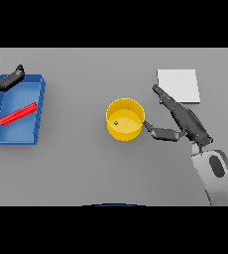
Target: Pick up the red beaker and tilt it to pour out 1 green nut into yellow bowl. Pick up the yellow bowl and place it on the metallic measuring scale.
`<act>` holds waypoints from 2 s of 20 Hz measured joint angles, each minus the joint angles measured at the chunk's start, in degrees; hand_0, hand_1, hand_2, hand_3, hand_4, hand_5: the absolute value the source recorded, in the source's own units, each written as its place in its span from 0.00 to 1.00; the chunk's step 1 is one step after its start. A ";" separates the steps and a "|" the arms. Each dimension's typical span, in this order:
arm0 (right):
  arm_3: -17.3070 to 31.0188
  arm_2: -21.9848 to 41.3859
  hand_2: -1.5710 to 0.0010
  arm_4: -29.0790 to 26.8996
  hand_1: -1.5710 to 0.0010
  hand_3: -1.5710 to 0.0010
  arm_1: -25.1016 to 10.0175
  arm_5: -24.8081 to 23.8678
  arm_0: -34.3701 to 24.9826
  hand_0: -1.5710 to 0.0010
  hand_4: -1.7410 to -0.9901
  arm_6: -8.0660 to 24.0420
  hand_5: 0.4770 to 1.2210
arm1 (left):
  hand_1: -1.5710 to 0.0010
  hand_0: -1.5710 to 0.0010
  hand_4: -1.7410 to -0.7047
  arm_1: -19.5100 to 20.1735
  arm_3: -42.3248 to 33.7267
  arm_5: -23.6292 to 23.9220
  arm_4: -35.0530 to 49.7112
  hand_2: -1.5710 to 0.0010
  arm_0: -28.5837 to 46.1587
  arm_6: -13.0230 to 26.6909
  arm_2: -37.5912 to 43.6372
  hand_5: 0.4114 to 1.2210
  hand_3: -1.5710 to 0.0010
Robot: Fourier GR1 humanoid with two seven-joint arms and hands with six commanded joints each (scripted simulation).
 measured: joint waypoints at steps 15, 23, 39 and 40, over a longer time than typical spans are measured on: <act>8.22 18.34 1.00 19.28 1.00 1.00 -7.41 12.34 -17.16 1.00 0.70 -3.84 0.23 | 1.00 1.00 0.93 0.63 0.77 -0.64 2.30 1.00 2.12 -4.94 2.06 0.38 1.00; 14.55 22.45 1.00 22.41 1.00 1.00 -6.72 13.33 -20.67 1.00 0.65 -7.14 0.26 | 1.00 1.00 0.91 -0.47 1.44 -0.59 2.68 1.00 1.50 -5.09 2.28 0.39 1.00; 21.92 24.56 0.87 22.97 0.91 0.84 -3.95 14.26 -22.82 0.89 0.46 -9.13 0.53 | 1.00 1.00 0.91 0.50 -1.51 0.97 2.30 1.00 2.11 -3.58 1.79 0.39 1.00; 22.26 24.61 0.82 22.99 0.84 0.79 -3.92 14.04 -22.90 0.79 0.41 -9.91 0.63 | 1.00 1.00 0.92 0.35 -1.20 0.54 2.58 1.00 1.79 -3.41 1.94 0.39 1.00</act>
